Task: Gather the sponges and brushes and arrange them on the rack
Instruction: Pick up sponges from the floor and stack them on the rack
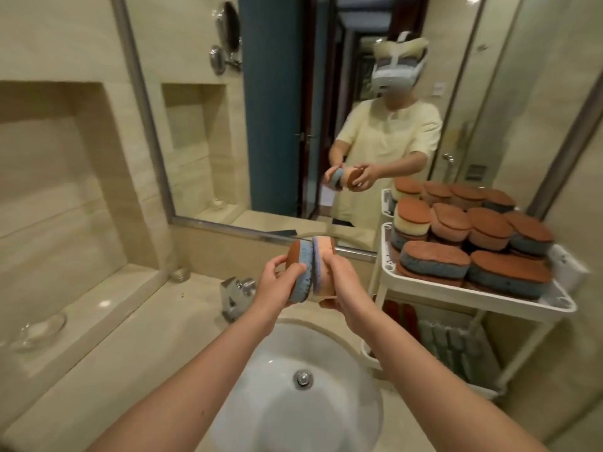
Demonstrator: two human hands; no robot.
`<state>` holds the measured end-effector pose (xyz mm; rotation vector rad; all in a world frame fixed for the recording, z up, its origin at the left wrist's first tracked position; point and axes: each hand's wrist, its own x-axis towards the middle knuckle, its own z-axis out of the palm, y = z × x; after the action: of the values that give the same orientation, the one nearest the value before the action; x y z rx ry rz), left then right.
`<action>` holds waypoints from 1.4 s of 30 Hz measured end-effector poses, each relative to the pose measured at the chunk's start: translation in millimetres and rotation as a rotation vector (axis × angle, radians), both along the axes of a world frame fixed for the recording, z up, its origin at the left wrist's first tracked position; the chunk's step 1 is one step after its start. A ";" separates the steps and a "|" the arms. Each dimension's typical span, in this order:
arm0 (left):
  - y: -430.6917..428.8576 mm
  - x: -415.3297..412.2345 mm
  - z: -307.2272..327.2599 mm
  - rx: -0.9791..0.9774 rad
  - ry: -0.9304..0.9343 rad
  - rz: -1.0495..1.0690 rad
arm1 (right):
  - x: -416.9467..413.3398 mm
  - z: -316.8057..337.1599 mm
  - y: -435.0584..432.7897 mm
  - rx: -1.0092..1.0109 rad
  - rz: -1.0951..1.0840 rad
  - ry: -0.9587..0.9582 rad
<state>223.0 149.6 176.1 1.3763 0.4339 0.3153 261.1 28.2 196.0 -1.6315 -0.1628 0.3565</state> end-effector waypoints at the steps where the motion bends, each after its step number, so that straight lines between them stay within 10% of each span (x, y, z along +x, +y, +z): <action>1: -5.5 8.2 7.9 0.006 -0.023 -0.029 | 5.7 8.4 -5.3 0.023 -0.032 -0.002; 15: -111.9 78.4 85.5 0.116 -0.289 -0.467 | 33.9 82.2 -137.7 0.145 -0.364 -0.112; 24: -155.2 103.3 91.3 0.539 -0.442 -0.518 | 41.4 90.6 -219.9 -0.159 -0.567 -0.368; 32: -165.2 115.3 82.8 1.161 -0.487 -0.387 | 57.4 79.7 -244.7 -0.871 -0.570 -0.583; 42: -173.6 122.8 59.3 1.305 -0.412 -0.294 | 72.0 55.6 -234.4 -1.098 -0.592 -0.635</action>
<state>345.8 -24.0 235.4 2.5196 -0.4367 0.6754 333.1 -206.2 251.6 -2.7221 0.0758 -0.6716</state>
